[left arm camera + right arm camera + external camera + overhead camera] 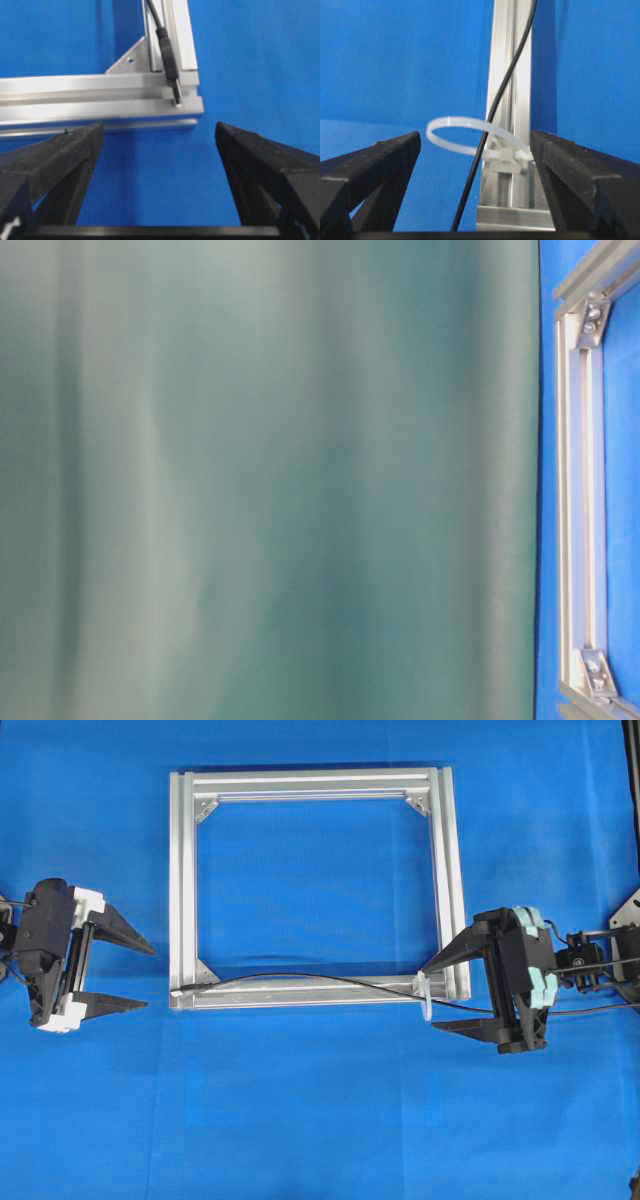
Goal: Insert the wire through the string loop located on the right side.
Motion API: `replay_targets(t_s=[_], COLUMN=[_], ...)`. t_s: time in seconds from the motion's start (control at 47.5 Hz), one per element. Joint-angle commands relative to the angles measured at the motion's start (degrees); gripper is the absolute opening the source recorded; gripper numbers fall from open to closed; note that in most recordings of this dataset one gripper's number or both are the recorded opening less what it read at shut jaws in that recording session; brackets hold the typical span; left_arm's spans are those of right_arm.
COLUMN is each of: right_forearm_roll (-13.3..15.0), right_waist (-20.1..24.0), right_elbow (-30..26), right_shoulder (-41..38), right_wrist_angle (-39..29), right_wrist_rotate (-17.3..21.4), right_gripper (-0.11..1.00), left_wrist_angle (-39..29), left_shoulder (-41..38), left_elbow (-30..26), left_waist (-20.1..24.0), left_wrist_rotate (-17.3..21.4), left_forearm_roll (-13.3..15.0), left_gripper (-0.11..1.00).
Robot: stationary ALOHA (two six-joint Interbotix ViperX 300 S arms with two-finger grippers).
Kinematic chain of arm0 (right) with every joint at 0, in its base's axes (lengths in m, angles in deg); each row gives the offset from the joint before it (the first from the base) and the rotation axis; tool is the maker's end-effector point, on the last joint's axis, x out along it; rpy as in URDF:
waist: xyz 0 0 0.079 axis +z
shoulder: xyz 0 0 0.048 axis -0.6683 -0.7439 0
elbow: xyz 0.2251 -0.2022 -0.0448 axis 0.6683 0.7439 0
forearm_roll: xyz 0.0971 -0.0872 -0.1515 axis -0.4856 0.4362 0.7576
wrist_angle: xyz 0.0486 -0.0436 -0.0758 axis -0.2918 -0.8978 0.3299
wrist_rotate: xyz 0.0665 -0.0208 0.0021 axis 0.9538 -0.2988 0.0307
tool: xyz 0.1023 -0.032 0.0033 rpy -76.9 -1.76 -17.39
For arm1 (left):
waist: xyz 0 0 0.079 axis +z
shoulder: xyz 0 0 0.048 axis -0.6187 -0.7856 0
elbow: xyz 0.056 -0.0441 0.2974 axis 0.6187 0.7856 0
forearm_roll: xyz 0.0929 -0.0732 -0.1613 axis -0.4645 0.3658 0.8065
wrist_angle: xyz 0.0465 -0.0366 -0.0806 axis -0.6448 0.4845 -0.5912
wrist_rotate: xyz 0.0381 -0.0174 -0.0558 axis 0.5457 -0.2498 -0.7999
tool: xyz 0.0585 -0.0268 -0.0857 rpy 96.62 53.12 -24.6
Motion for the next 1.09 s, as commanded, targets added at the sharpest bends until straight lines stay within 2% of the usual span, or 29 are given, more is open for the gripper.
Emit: replay_targets(t_s=[0.0, 0.358, 0.547, 1.073], right_forearm_roll=[0.0, 0.1, 0.1, 0.2], right_waist=[-0.1, -2.6, -2.9, -3.0], right_elbow=[-1.4, -4.8, -5.6, -5.7], right_shoulder=[2.9, 13.9, 15.6, 15.4], right_wrist_angle=[-1.6, -14.8, -17.8, -17.9], right_wrist_rotate=[-0.1, -2.3, -3.3, -3.6], right_gripper=[0.92, 0.92, 0.92, 0.92], left_wrist_angle=[-1.2, -12.2, -15.4, -15.6], left_shoulder=[3.0, 18.0, 24.5, 24.2], left_elbow=[-1.8, -3.8, -3.5, -3.4], left_waist=[0.3, 1.4, 2.3, 2.3], left_wrist_rotate=[0.4, 1.0, 1.0, 0.9], left_forearm_roll=[-0.1, -0.2, -0.2, -0.2], left_gripper=[0.88, 0.88, 0.88, 0.87])
